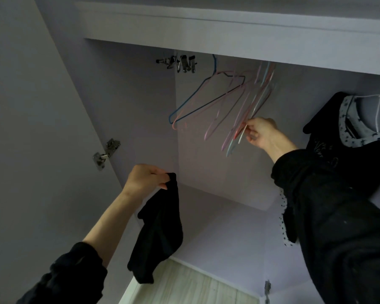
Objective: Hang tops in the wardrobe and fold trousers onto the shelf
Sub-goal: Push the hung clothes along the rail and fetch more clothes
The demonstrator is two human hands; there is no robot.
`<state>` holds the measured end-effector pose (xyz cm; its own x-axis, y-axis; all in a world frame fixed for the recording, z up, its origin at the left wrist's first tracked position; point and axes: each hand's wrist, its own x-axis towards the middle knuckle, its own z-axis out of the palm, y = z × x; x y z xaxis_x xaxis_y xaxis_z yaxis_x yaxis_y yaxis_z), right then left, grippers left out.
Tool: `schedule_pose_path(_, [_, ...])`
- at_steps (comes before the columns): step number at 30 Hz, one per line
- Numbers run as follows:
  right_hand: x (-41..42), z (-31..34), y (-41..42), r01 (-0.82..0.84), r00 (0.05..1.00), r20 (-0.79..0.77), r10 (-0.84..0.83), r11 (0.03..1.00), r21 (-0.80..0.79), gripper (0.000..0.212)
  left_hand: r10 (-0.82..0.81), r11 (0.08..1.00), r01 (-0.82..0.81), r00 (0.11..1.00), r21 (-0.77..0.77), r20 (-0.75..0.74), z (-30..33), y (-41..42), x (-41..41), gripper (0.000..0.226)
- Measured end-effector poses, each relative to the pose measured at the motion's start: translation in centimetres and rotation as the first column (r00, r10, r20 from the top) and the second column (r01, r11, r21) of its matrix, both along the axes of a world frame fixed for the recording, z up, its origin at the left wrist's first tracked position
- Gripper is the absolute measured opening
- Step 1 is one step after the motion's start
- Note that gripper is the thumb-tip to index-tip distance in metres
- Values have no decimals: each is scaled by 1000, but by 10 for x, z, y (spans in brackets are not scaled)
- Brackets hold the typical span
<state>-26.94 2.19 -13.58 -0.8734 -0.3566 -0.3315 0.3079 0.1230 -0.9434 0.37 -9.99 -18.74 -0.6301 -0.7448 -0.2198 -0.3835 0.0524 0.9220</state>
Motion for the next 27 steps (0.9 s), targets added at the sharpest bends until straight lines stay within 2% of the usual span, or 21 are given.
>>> schedule_pose_path(4, [-4,4,1,31,999,16,-30,998,-61,21,-6,1000,6,1000,3,-16,1,0,3,19])
schedule_pose_path(8, [-8,12,13,89,994,89,-66,954,-286,25,-17,1000,17,1000,9,-23,-1,3,2,19])
schedule_pose_path(10, [-11,15,19,113,993,79,-92,934,-340,26,-22,1000,22,999,16,-35,-2,4,-1,20])
schedule_pose_path(15, [-16,8,44,149,988,11,-154,932,-331,29,-70,996,73,995,42,-70,-3,13,-11,24])
schedule_pose_path(20, [-12,-16,79,267,964,68,-258,927,-263,19,-88,993,94,993,70,-81,-9,26,-18,23])
schedule_pose_path(24, [0,-53,109,349,937,75,-342,932,-102,29,-81,987,94,992,134,-101,-17,41,-22,13])
schedule_pose_path(27, [21,-82,135,362,931,93,-352,921,-143,36,-95,982,106,993,157,-76,-26,49,-26,15])
